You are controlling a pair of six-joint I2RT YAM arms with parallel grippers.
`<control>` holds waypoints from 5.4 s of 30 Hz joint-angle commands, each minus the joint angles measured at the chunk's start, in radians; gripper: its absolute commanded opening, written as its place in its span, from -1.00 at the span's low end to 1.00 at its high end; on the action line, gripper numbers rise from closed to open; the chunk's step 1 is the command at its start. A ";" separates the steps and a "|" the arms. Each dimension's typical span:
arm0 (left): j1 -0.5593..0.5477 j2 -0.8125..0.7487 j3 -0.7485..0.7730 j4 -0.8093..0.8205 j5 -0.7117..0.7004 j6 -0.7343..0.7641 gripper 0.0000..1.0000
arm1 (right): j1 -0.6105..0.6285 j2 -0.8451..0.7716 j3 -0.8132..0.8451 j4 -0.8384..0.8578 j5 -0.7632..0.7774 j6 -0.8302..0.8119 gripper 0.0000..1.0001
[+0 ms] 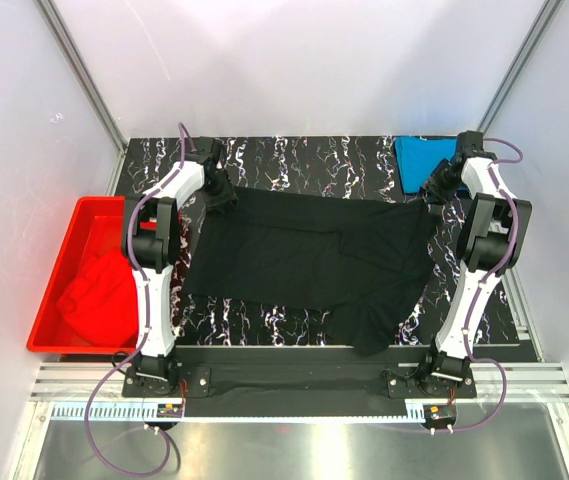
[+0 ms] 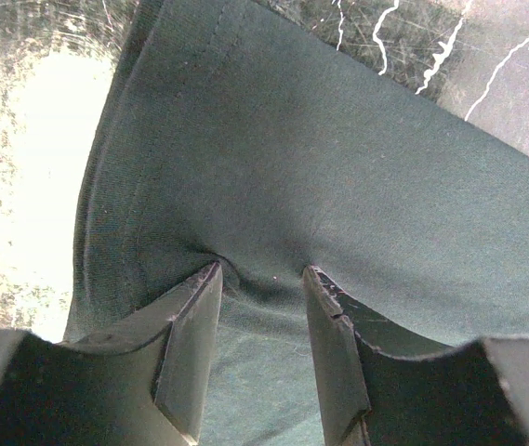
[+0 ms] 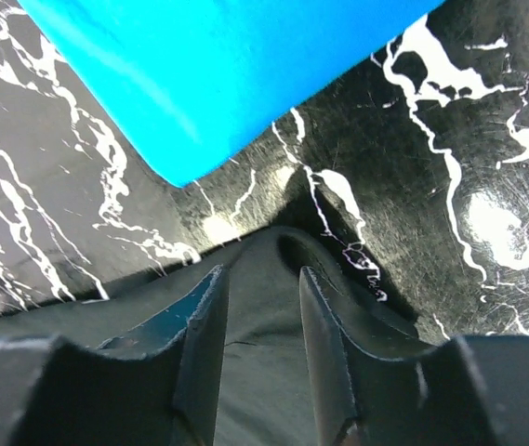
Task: Fold and stack the t-shirts
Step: Fold the tshirt
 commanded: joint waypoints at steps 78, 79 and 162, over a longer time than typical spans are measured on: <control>-0.144 -0.928 -0.780 -0.212 -0.213 -0.111 0.03 | 0.514 -0.719 -1.070 0.171 -0.132 0.253 -0.31; -0.143 -0.929 -0.775 -0.207 -0.204 -0.103 0.03 | 0.519 -0.687 -1.041 0.168 -0.133 0.256 -0.32; -0.014 -0.800 -0.838 -0.166 -0.218 -0.177 0.15 | 0.876 -1.403 -1.042 -0.469 0.247 0.614 -1.00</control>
